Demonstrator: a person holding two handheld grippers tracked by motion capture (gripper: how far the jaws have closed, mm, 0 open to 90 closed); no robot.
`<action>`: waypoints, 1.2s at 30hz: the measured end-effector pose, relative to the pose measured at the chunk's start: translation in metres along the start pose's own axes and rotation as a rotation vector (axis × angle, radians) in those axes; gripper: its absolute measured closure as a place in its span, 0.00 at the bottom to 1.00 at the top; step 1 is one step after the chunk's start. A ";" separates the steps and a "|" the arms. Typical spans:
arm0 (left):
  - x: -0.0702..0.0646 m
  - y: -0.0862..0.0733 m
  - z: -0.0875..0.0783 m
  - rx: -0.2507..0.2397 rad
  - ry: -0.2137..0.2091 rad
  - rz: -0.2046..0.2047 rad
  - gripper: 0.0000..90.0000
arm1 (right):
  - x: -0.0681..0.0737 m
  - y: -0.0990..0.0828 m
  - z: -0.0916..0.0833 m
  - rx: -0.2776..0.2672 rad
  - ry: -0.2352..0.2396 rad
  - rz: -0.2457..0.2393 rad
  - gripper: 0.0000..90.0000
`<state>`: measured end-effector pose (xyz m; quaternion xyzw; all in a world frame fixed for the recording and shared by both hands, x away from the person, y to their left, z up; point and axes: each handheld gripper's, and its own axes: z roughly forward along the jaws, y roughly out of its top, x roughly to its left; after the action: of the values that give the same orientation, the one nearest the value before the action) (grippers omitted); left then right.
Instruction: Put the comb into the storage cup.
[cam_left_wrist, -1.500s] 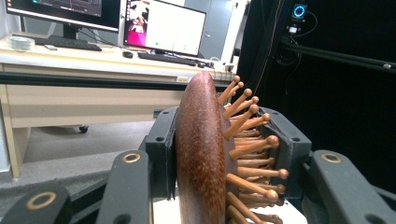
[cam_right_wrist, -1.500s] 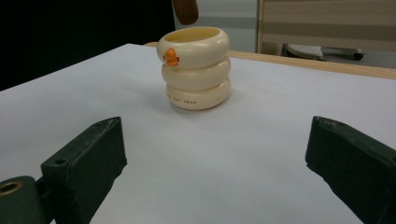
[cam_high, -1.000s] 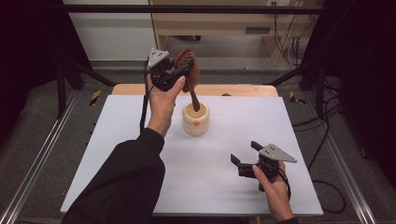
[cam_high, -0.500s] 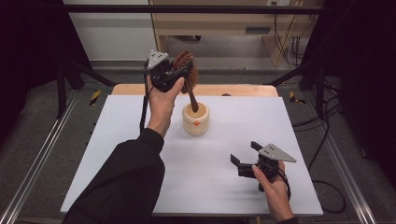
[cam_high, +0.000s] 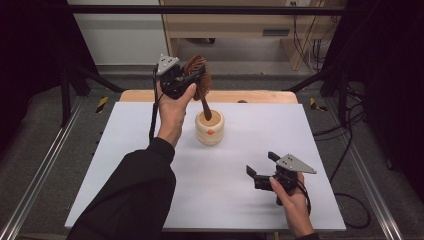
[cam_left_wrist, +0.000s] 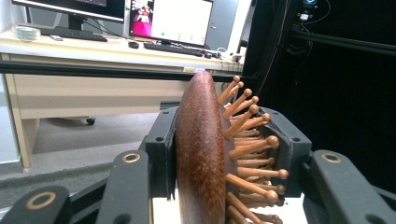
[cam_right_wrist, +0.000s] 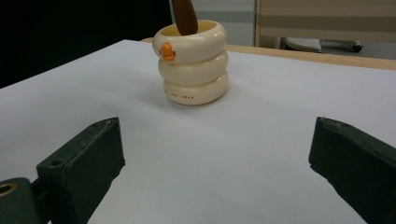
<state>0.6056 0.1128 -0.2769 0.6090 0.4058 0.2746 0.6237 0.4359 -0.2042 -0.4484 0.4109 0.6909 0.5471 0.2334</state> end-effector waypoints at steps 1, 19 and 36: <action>0.000 0.000 0.000 0.001 0.000 0.001 0.57 | 0.000 0.000 0.000 0.000 0.000 0.000 0.04; -0.001 -0.011 0.008 0.021 0.000 0.001 0.57 | 0.000 -0.001 0.001 0.004 -0.007 0.001 0.05; 0.005 -0.022 0.010 0.033 0.009 -0.002 0.57 | -0.001 -0.001 0.001 0.008 -0.006 -0.002 0.05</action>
<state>0.6130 0.1089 -0.3002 0.6177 0.4136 0.2700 0.6119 0.4368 -0.2043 -0.4498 0.4129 0.6927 0.5428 0.2346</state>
